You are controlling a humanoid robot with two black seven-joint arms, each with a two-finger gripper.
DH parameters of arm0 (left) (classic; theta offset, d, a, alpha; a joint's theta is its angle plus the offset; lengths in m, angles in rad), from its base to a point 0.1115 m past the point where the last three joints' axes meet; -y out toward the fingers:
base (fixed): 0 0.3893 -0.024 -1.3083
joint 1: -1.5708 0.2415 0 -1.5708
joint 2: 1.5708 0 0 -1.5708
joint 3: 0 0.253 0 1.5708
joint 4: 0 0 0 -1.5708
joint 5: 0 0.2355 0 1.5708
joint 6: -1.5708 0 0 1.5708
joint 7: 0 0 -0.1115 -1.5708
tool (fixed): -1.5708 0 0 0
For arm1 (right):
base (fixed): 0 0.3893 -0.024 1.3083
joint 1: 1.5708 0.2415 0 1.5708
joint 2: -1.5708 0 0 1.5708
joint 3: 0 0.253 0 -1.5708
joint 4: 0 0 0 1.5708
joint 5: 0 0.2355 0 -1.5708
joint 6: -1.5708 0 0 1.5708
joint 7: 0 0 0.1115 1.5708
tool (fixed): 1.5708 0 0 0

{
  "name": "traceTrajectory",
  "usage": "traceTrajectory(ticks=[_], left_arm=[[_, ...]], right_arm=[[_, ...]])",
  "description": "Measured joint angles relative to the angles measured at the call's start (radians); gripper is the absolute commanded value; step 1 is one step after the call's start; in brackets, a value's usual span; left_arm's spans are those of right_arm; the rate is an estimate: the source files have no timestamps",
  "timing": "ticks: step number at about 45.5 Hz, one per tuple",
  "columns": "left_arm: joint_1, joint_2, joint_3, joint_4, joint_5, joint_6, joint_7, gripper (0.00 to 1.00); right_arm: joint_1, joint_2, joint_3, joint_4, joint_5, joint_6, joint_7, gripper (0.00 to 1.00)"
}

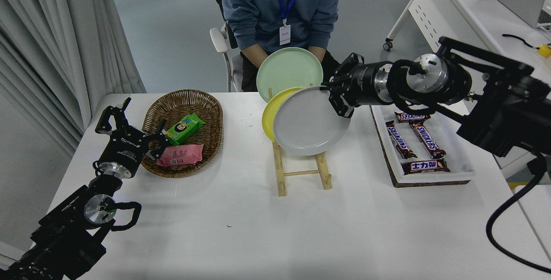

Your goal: Place the plate on the table

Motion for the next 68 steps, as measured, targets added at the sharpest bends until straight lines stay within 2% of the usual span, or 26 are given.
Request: traceTrajectory(ticks=[17,33,43,58,68], left_arm=[[0.000,0.000,0.000,0.000,0.000,0.000,0.000,1.00],[0.000,0.000,0.000,0.000,0.000,0.000,0.000,1.00],[0.000,0.000,0.000,0.000,0.000,0.000,0.000,1.00],[0.000,0.000,0.000,0.000,0.000,0.000,0.000,1.00],[0.000,0.000,0.000,0.000,0.000,0.000,0.000,1.00]], right_arm=[[0.159,-0.031,0.001,0.037,0.081,-0.061,-0.009,0.00],[0.215,0.040,-0.003,0.053,0.239,-0.131,-0.011,0.00],[0.128,0.113,0.001,0.053,0.320,-0.178,-0.011,0.00],[-0.110,0.211,0.053,0.051,0.366,-0.271,-0.007,0.00],[-0.204,0.252,0.063,0.036,0.427,-0.332,0.004,0.00]])
